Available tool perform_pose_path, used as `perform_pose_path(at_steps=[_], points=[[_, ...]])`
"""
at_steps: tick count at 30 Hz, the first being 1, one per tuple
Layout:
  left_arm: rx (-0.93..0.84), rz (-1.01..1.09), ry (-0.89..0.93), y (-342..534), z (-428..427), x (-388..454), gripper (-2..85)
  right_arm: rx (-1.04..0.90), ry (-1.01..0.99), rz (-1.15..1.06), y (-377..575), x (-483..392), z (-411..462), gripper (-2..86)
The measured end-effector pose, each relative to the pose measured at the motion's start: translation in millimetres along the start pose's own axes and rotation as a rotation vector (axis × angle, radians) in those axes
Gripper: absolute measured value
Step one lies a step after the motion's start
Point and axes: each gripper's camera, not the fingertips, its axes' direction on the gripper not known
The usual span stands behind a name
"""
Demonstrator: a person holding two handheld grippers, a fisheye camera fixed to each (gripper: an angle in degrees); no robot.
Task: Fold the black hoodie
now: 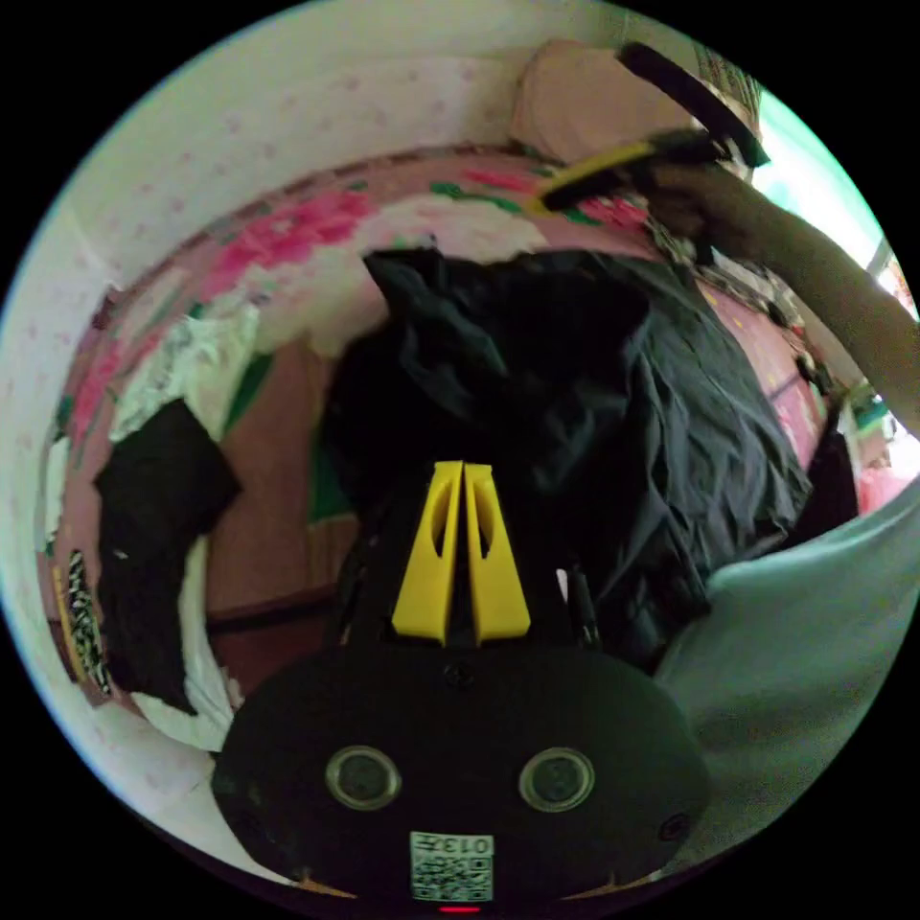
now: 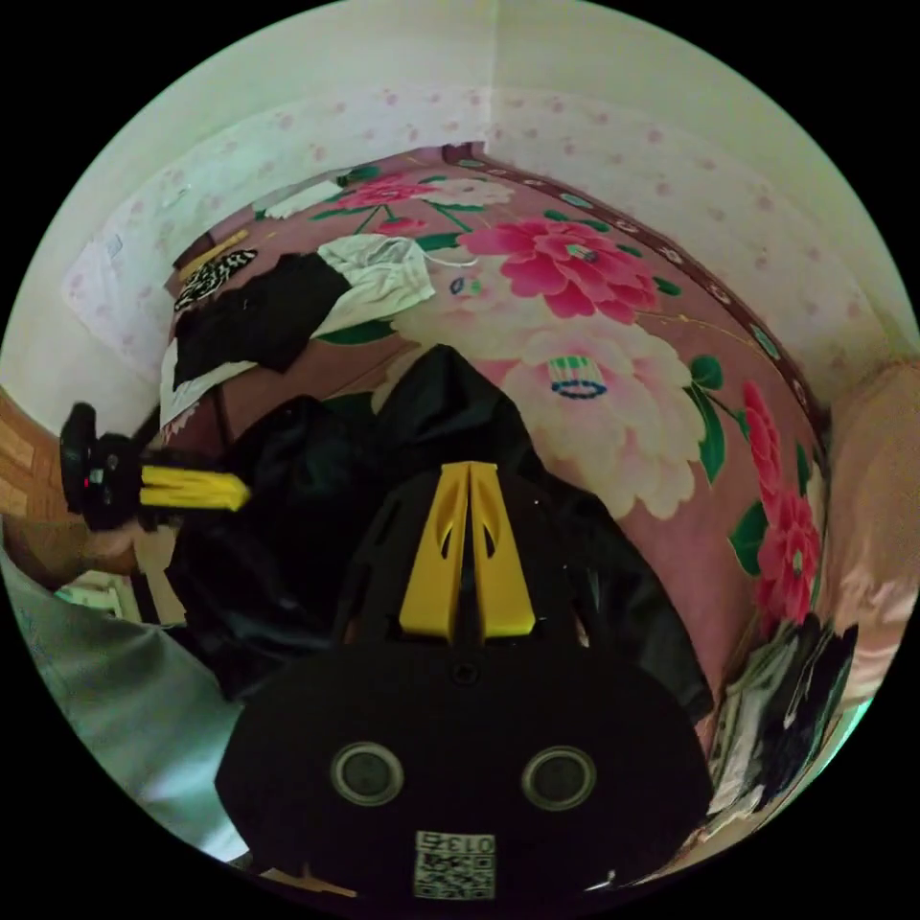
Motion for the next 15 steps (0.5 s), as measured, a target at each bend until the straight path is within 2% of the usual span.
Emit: perform_pose_path(at_steps=[1, 5, 8, 11, 15], points=[[-0.054, 0.0, 0.091, 2.5, 16.2, -0.8, -0.3, -0.021, -0.015, -0.042, -22.2, -8.7, 21.4, 0.5], [-0.003, 0.001, -0.006, 6.1, 9.8, 3.8, -0.3, -0.226, -0.077, -0.193, -92.3, -40.5, 117.2, 0.3], [0.068, -0.049, -0.036, 8.2, -5.9, -2.6, -0.3, -0.295, -0.057, -0.262, -124.5, -59.2, 166.9, 0.3], [0.1, -0.077, -0.085, 9.5, -12.2, -12.8, -0.3, -0.332, -0.041, -0.236, -143.6, -57.0, 195.4, 0.2], [0.004, -0.043, 0.04, 3.1, 10.1, -25.3, -0.3, -0.352, -0.214, -0.164, -142.9, -28.6, 193.8, 0.2]])
